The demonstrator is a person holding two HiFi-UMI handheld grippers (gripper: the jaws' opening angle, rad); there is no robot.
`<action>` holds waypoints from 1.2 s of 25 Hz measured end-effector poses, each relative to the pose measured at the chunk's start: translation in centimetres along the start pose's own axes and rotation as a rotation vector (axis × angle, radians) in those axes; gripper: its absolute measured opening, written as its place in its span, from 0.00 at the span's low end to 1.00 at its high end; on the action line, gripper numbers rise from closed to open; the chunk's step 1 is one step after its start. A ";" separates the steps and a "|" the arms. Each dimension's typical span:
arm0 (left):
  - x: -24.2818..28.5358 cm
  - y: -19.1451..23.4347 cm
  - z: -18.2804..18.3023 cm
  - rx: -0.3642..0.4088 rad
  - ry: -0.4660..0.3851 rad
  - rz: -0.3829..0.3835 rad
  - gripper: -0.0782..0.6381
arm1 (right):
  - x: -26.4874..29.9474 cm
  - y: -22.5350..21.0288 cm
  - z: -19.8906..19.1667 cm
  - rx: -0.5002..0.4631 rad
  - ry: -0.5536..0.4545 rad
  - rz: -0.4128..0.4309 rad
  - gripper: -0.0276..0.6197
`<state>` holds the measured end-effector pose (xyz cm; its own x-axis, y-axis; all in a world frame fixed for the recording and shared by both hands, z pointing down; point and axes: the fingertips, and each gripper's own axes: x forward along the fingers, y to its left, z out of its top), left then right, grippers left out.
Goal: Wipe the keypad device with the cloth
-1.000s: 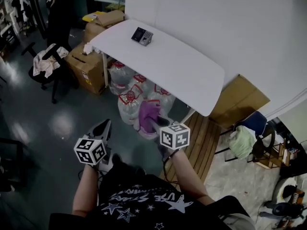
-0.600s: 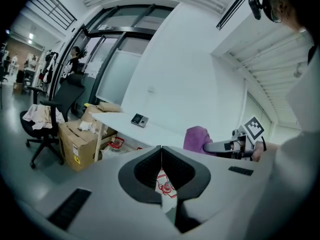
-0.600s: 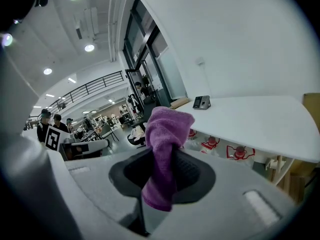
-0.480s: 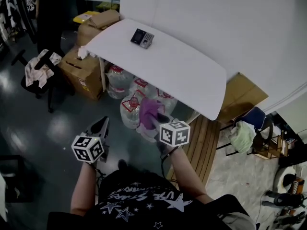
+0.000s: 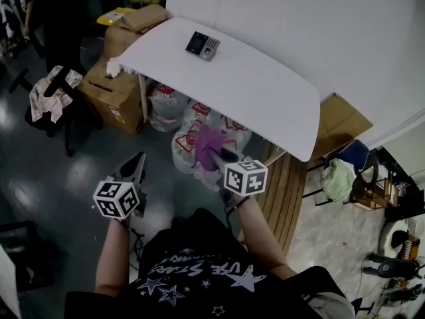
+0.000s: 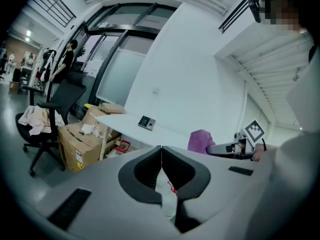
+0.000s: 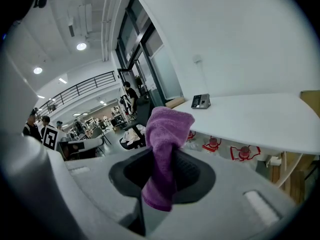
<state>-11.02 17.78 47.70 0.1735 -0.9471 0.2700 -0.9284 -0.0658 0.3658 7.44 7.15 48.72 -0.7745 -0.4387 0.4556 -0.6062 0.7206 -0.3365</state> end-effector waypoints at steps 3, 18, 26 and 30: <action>0.6 0.7 0.3 -0.008 0.007 -0.001 0.12 | 1.0 -0.3 0.2 0.008 0.012 -0.004 0.19; 6.8 5.6 3.4 -0.009 0.019 0.026 0.12 | 10.0 -2.8 5.7 0.000 0.029 0.041 0.19; 14.3 8.3 6.8 0.015 0.032 0.015 0.12 | 15.8 -6.9 9.3 0.030 0.029 0.043 0.19; 17.8 9.2 8.4 0.026 0.044 0.008 0.12 | 17.9 -9.2 11.4 0.040 0.025 0.035 0.19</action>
<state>-19.22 -2.34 48.40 0.1793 -0.9330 0.3119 -0.9380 -0.0665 0.3402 -2.92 -13.51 50.58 -0.7911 -0.3993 0.4635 -0.5857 0.7129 -0.3855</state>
